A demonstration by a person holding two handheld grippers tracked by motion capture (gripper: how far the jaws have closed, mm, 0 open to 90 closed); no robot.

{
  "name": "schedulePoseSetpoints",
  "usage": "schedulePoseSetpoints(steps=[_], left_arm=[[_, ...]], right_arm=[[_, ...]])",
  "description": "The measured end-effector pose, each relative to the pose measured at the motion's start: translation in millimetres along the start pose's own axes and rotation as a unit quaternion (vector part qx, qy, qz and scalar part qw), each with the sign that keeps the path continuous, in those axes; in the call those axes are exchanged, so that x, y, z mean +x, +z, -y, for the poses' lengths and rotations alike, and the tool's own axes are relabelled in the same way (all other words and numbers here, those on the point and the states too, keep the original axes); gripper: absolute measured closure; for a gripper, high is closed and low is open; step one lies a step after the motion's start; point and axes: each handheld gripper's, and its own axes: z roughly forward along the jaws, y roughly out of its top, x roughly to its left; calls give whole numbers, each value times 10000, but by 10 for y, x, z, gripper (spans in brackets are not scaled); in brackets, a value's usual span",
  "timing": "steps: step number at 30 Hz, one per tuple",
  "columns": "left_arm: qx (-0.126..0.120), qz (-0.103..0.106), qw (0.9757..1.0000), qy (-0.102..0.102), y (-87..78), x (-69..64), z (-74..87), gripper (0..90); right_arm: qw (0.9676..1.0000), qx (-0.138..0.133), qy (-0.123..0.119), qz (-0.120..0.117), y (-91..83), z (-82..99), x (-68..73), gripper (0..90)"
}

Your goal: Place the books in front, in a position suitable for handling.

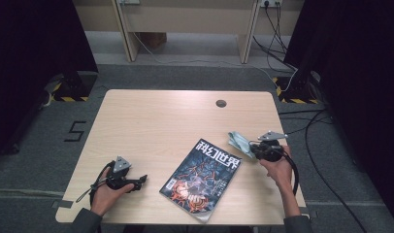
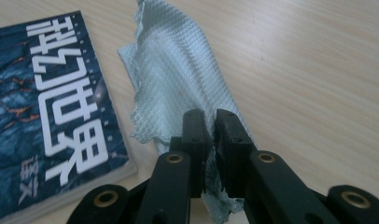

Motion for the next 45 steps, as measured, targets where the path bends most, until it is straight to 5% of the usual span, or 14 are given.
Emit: schedulePoseSetpoints(steps=[15,23,37,41,45], left_arm=[[41,29,10000,24,-6,6,-5,145],[75,23,10000,24,-15,11,-6,145],[107,26,9999,30,-26,16,-10,157],[102,114,9999,-44,-36,0,-20,159],[-73,337,9992,-225,-82,-47,-50,176]], right_arm=[[9994,-47,315,126,-419,439,-72,831],[9982,227,443,349,-506,668,-98,830],[9976,553,351,226,-385,697,-23,775],[9968,470,559,329,-412,687,-50,687],[9970,37,720,291,-522,587,-7,617]])
